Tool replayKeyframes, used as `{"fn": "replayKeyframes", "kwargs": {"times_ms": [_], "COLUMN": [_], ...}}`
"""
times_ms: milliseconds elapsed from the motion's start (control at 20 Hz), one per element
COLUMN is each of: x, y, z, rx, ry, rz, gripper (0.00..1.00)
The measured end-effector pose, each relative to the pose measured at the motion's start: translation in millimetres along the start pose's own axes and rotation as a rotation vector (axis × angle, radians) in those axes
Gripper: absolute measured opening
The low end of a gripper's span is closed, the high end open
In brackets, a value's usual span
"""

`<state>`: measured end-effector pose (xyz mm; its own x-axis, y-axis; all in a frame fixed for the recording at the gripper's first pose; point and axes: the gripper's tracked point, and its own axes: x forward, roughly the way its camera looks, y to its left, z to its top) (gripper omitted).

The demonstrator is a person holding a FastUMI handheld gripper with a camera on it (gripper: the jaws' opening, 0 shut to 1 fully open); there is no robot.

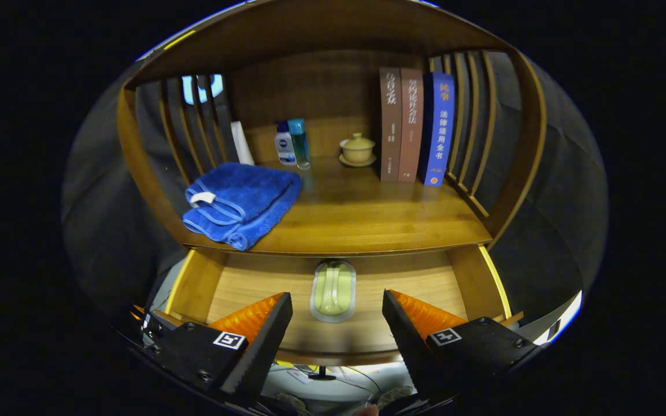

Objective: Pull open the drawer, take out the items inside it, and place them on the countertop above the cabinet.

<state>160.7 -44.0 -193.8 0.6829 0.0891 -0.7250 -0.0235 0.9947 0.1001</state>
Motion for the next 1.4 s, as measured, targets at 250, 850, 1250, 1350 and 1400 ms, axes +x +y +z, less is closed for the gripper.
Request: {"fn": "replayKeyframes", "kwargs": {"times_ms": [250, 850, 1250, 1350, 1400], "x": [64.2, 127.6, 97.8, 77.7, 66.0], "y": [9.3, 3.0, 8.6, 9.5, 11.2], "z": [-22.8, -55.9, -64.4, -61.7, -57.9], "rx": [-0.008, 0.061, 0.065, 0.071, 0.078], "ry": [0.187, 0.287, 0.34, 0.356, 0.357], "rz": [-0.033, -0.148, -0.086, -0.068, -0.056], "gripper": [0.99, 0.39, 0.19, 0.19, 0.18]}}
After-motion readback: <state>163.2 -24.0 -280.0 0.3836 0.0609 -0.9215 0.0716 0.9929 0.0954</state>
